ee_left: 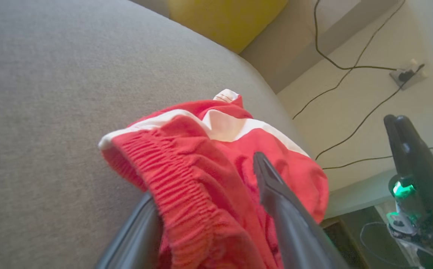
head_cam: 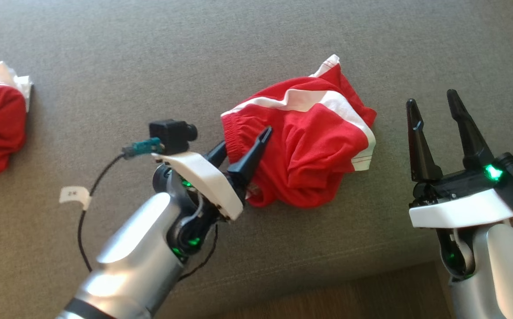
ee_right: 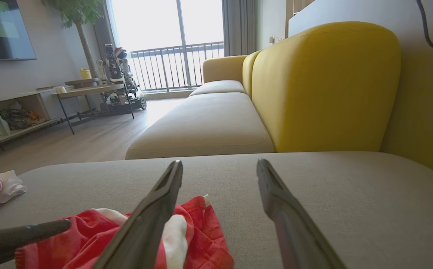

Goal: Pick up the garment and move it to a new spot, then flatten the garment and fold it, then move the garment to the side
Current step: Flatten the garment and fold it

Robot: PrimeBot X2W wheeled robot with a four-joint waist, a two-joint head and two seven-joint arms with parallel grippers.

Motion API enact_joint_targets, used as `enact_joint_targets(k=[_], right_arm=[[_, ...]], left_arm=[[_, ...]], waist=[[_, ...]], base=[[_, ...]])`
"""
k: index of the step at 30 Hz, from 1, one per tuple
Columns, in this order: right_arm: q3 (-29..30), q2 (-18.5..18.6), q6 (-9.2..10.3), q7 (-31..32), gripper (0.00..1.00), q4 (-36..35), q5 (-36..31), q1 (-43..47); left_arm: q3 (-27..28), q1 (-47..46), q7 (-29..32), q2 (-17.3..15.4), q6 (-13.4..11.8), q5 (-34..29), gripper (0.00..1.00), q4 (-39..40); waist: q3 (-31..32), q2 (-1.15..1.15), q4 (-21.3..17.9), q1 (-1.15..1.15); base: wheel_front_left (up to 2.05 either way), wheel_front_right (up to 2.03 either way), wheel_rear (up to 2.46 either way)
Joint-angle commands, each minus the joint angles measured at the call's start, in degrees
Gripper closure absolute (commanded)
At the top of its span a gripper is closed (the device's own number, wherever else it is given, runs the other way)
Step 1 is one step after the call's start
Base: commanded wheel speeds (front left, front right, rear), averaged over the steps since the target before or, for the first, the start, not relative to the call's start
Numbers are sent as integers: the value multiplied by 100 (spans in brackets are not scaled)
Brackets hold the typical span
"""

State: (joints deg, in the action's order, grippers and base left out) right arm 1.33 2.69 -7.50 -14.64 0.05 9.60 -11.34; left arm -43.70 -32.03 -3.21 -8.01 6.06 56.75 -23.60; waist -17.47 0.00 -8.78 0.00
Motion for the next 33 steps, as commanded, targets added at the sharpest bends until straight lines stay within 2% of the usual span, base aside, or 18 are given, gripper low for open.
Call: enact_joint_targets(k=[1,2,6,16,17,18,19,27,33], right_arm=[[-130,19,1,-36,0,-218,-42,-18],[-127,19,1,-36,0,-222,-58,-1],[-161,19,1,-36,0,-220,-60,10],[-312,19,1,-36,0,-234,-5,11],[-311,19,1,-36,0,-238,-2,15],[-308,19,1,-36,0,-240,1,18],[-304,19,1,-36,0,-242,6,19],[-361,19,1,-36,0,-204,65,9],[-318,19,1,-36,0,-214,78,47]], left_arm=[[214,-196,-9,-34,11,34,0,143],[371,-270,78,-20,-22,236,0,25],[545,-429,170,12,-103,419,0,-206],[864,-935,250,159,-301,698,0,-1146],[867,-981,216,155,-300,672,23,-1211],[863,-1031,160,151,-277,635,73,-1258],[863,-1089,59,143,-253,576,100,-1297],[689,-1935,-969,222,33,-137,100,-1211],[467,-2267,-1170,152,131,-887,100,-188]], waist=[[-12,0,-20,0],[-21,0,-56,0],[-30,0,-122,0],[-43,0,-404,0],[-52,0,-423,0],[-59,0,-438,0],[-64,0,-450,0],[80,0,-464,0],[184,0,-345,0]], base=[[0,0,0],[0,0,0],[0,0,0],[0,0,0],[0,0,0],[0,0,0],[0,0,0],[0,0,0],[0,0,0]])
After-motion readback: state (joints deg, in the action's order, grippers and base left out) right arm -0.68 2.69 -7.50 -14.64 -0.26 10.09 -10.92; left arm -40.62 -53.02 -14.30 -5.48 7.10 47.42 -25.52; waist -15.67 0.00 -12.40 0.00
